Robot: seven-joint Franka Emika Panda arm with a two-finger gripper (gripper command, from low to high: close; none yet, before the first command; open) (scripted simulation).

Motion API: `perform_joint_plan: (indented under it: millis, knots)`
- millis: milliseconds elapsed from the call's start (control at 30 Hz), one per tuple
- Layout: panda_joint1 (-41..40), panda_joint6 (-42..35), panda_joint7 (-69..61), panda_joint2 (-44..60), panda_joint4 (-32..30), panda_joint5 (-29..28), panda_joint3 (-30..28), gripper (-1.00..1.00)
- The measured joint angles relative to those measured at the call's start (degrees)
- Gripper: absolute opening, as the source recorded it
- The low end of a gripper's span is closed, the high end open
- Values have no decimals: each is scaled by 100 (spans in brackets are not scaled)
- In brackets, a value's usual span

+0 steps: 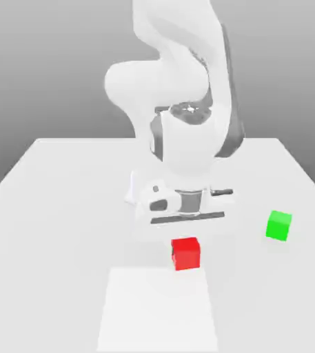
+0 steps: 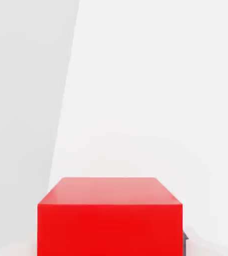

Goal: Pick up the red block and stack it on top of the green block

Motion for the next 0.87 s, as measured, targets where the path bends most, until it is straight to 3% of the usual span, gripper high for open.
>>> perform_joint_plan:
  millis: [533, 667, 767, 800, 867]
  knots:
    - [3111, -1033, 594, -735, 361, 1154, 2217, -100]
    - [2959, -355, 997, -8, 392, 645, 2424, -100]
    - [2813, 236, 1641, 653, 410, -278, 2287, -100]
    - [2817, 346, 1792, 780, 416, -495, 2224, 100]
    - [2832, 346, 1792, 780, 416, -495, 2224, 100]
